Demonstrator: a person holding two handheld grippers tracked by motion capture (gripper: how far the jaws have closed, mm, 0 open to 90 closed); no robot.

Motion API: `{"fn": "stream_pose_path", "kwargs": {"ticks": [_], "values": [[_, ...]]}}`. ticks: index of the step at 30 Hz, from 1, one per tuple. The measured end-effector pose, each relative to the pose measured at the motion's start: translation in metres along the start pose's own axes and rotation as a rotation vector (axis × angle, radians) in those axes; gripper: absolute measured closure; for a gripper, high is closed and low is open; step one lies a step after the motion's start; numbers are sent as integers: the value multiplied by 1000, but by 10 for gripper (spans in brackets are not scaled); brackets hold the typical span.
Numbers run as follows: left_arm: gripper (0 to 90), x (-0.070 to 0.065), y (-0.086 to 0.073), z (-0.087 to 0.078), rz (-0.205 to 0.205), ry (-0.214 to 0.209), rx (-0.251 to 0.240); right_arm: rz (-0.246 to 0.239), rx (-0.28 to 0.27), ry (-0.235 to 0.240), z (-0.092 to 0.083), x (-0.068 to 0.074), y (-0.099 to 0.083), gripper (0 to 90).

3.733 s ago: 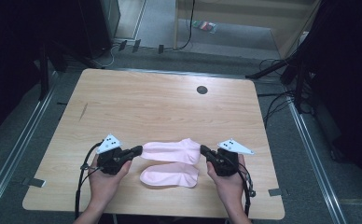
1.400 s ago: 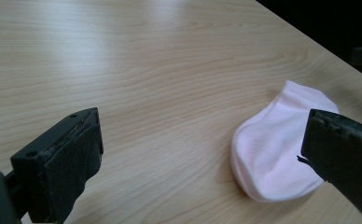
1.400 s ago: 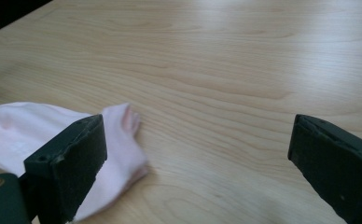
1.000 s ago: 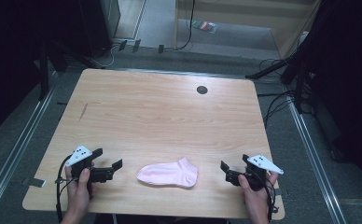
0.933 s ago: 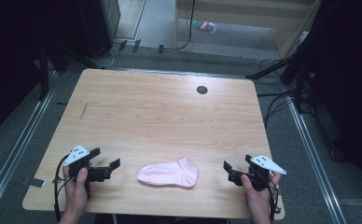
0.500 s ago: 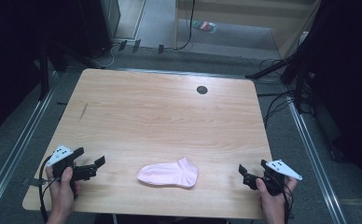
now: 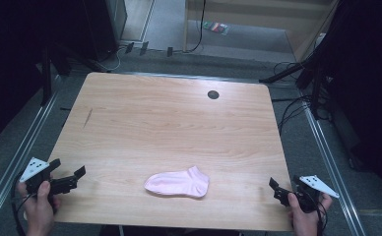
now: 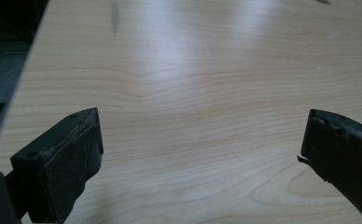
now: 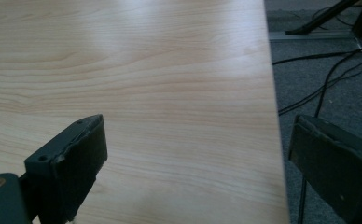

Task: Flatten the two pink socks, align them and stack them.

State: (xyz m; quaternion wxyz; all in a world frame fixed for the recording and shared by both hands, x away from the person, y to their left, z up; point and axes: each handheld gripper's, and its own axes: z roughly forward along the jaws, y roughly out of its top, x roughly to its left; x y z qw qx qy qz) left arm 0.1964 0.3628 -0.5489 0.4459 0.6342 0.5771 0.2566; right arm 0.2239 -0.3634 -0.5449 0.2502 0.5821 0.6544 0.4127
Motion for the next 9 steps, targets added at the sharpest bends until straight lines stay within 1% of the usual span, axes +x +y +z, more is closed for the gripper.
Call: {"fn": "stream_pose_path", "kwargs": {"ticks": [1,2,3,5,9], "values": [[0,5,-1,-3,-17,-2,-6,10,0,-3,-1,-2,-1,49],[0,7,-2,-5,-26,-7,-11,14,-1,-2,-2,-5,-2,49],[0,8,-2,-6,-30,-2,-14,23,-1,0,-2,-6,-2,49],[0,9,-3,-6,-26,7,-11,27,-8,-3,-3,-7,-2,49],[0,7,-3,-1,-15,12,-9,10,-11,-10,-2,-4,-2,49]]}}
